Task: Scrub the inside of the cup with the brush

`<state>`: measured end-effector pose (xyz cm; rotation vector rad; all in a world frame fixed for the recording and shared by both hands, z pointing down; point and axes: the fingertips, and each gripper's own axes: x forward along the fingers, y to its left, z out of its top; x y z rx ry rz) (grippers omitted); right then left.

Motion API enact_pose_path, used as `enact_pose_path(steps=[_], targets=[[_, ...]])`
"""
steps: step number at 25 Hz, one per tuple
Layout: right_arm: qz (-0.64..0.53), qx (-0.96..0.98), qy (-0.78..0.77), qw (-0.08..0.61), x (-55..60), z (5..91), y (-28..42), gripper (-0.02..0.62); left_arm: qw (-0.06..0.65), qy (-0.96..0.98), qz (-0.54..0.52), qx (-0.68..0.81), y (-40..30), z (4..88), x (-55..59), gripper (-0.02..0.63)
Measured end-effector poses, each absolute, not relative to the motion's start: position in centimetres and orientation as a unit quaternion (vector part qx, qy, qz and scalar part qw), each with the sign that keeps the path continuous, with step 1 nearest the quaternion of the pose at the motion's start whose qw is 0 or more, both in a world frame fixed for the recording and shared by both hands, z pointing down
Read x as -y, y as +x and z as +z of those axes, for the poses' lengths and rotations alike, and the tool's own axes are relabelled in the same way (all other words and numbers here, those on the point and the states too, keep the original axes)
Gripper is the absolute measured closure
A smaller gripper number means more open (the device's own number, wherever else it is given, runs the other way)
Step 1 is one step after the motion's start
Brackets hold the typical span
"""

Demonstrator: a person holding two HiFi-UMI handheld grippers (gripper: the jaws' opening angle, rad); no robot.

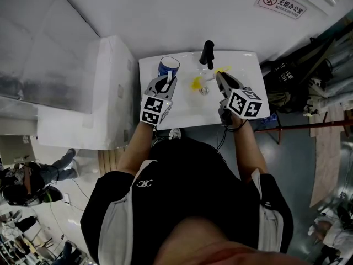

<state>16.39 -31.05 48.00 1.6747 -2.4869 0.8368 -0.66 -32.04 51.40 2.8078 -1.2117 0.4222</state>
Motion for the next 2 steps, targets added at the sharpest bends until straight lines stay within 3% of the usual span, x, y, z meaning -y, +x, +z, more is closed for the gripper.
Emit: enact_pose_path(steps=[2], targets=[[0.268, 0.797, 0.541, 0.016, 31.03, 48.02, 16.52, 0.552, 0.027, 0.910, 0.137, 0.391, -0.61, 51.41, 31.99, 0.557]])
